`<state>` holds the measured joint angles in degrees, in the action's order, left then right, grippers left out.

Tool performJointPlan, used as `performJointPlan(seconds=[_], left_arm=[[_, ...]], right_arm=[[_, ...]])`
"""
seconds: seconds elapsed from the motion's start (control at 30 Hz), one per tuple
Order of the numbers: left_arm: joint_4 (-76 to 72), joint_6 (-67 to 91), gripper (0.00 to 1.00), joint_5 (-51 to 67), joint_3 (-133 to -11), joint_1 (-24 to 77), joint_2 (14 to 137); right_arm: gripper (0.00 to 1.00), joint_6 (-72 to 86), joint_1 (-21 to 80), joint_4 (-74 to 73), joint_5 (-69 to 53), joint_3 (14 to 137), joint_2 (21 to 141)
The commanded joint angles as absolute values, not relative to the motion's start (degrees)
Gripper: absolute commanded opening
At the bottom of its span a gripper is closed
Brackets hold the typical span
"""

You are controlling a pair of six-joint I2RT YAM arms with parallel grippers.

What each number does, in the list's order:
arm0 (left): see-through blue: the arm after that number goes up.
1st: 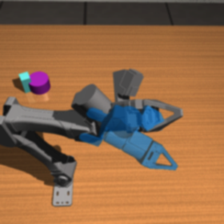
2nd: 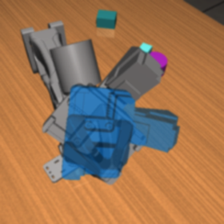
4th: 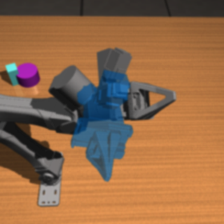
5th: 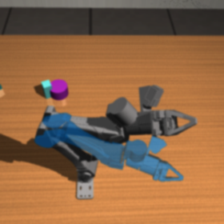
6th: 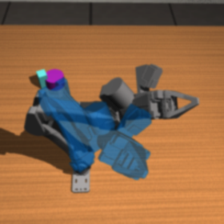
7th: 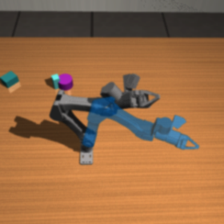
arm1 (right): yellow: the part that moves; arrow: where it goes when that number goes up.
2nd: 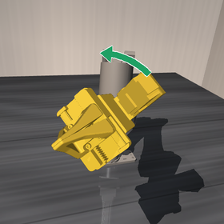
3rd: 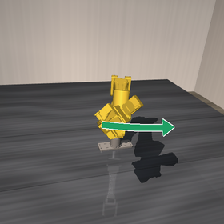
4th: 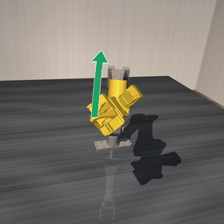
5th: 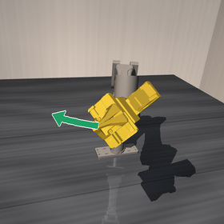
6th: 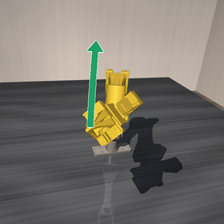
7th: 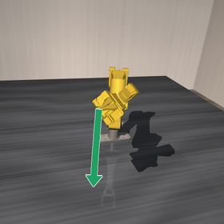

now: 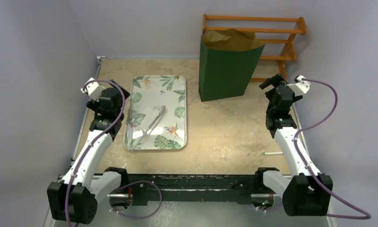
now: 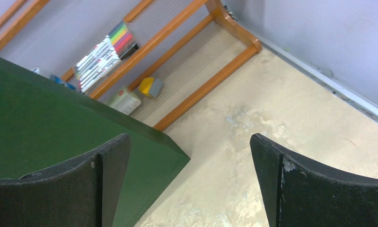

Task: Take the fake bread out of the paper bag
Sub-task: Move the paper bag to the center of the board.

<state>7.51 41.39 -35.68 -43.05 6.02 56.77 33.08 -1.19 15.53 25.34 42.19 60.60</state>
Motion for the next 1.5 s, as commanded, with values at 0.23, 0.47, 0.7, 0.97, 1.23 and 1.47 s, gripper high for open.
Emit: performJointPlan(seconds=[0.23,0.47,0.7,0.97,1.23,1.47], left_arm=[[11.27,38.84,1.0,-39.17,-51.4,17.89,60.59],[7.28,36.53,0.99,-32.69,-55.78,21.77,66.33],[5.92,33.32,1.0,-30.67,-59.05,27.0,71.08],[6.77,31.82,1.0,-30.18,-60.34,29.95,74.1],[6.11,31.22,0.99,-30.58,-59.88,32.04,74.73],[5.68,30.64,1.0,-31.15,-59.81,32.82,74.83]], right_arm=[[0.96,30.45,3.32,15.71,34.61,44.37,54.99],[0.95,34.5,6.5,6.89,36.5,58.08,60.25],[0.94,37.45,11.07,1.85,37.95,71.04,66.9],[0.95,39.74,14.15,-5.52,41.14,83.43,74.7],[0.95,44.79,14.23,-18.04,42.49,95.9,83.08],[0.95,48.68,14.48,-29.2,42.77,105.71,89.11]])
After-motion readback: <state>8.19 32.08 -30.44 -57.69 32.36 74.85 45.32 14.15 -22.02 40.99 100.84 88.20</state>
